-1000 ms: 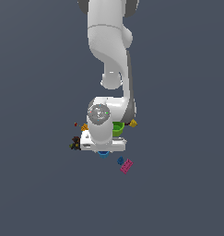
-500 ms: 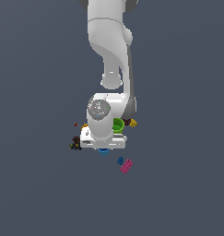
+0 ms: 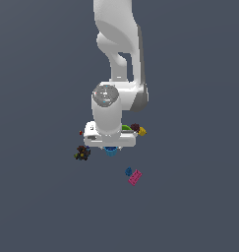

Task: Pick up a designated object from a clutter of objects.

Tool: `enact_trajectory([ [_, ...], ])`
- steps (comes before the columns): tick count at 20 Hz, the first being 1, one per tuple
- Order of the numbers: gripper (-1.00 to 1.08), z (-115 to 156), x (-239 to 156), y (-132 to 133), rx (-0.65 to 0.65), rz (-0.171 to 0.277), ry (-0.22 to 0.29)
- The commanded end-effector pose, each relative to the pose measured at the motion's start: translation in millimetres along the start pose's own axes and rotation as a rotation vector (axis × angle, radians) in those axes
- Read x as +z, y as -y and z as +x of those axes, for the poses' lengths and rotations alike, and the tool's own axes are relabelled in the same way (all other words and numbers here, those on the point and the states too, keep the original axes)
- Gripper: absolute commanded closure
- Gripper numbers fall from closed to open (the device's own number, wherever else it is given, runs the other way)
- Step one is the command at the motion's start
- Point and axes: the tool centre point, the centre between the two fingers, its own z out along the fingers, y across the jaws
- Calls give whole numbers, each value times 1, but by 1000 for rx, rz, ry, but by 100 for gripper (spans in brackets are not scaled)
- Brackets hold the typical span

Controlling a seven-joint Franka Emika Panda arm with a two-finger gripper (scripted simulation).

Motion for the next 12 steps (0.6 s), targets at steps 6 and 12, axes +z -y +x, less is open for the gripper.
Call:
enact_trajectory([
  [6,108,-27,-63,2,0,0,-2],
  [12,108,-50,-115,5,0,0,-2],
])
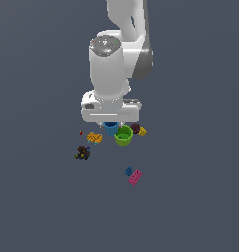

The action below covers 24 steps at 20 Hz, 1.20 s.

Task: Pick up a designated object from a clutter of objects.

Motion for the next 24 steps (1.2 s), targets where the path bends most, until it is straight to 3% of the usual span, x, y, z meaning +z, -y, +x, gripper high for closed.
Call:
enact_trajectory([
  [1,108,-10,-23,1,0,0,-1],
  [15,108,-66,-159,6,0,0,-1],
  [24,108,-89,-220,8,0,0,-1],
])
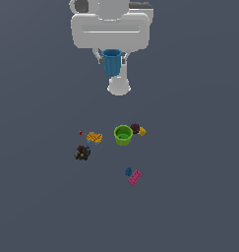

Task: Pick up a designated object from a clutter of objects.

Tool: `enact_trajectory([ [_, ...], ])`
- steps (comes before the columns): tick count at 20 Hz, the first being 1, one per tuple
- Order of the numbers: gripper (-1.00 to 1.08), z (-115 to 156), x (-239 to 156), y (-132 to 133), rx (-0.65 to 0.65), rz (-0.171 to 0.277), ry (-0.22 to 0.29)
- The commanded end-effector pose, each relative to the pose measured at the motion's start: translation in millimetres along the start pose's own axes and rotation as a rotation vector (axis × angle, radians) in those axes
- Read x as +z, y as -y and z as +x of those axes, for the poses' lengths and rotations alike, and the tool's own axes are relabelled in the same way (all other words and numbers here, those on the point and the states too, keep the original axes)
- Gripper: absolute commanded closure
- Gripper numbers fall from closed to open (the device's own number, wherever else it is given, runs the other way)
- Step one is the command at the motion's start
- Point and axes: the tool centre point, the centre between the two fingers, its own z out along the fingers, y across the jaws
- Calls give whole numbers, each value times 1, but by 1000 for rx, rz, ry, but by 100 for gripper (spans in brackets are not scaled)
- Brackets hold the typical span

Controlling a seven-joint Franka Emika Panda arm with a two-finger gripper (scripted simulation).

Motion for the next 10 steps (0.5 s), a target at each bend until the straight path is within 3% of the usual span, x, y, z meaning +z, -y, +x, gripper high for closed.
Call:
enact_trajectory([
  [1,108,-5,-13,1,0,0,0],
  [10,108,-10,-32,1,0,0,0],
])
